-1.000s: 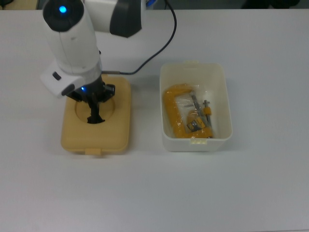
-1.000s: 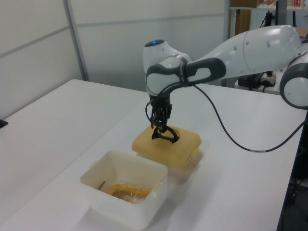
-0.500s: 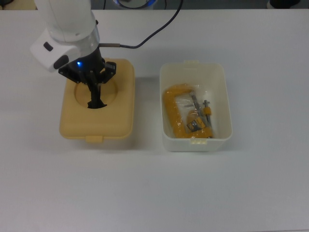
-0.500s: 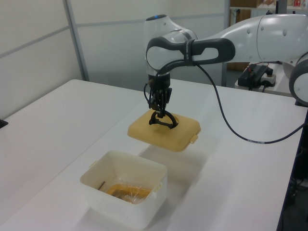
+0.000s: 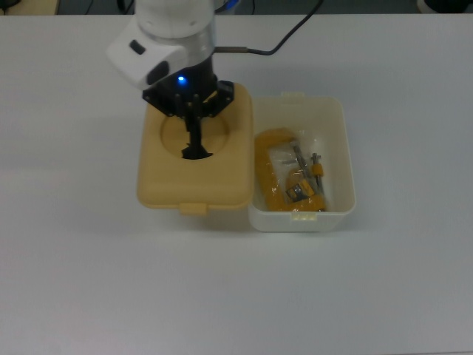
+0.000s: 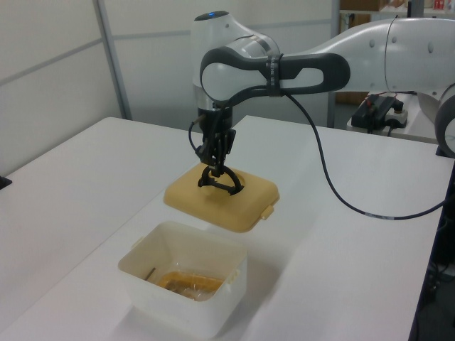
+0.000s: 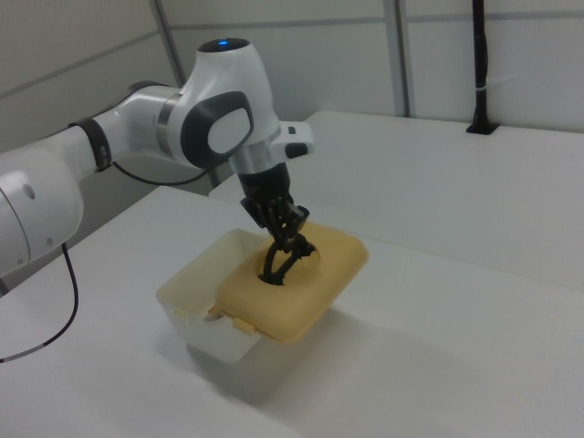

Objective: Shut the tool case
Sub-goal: 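Lift the tan lid and carry it over the white box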

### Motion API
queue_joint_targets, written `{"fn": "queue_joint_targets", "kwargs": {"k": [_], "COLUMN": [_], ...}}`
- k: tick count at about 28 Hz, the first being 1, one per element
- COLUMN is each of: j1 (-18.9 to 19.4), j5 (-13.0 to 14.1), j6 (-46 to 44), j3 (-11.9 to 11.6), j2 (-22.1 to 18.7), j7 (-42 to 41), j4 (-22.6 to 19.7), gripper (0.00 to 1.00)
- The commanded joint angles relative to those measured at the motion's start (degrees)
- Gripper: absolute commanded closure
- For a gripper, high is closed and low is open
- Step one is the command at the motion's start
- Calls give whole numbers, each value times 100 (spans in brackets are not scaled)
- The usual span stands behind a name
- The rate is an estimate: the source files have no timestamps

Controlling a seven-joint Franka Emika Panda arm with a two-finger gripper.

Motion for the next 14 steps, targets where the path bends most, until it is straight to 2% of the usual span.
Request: {"fn": "queue_joint_targets", "kwargs": {"k": [1,5,9,14], "j1": [227,245,245,490], "j5": [-1,-124,-379,-476], "j6": [-149,-149,-149,-149], "j3": [-58,65,390,417], "j2": [-99,-108,-99,-99], "j7": [297,499,754,913], "j4": [1,10,106,115], "gripper": [100,100,100,100]}}
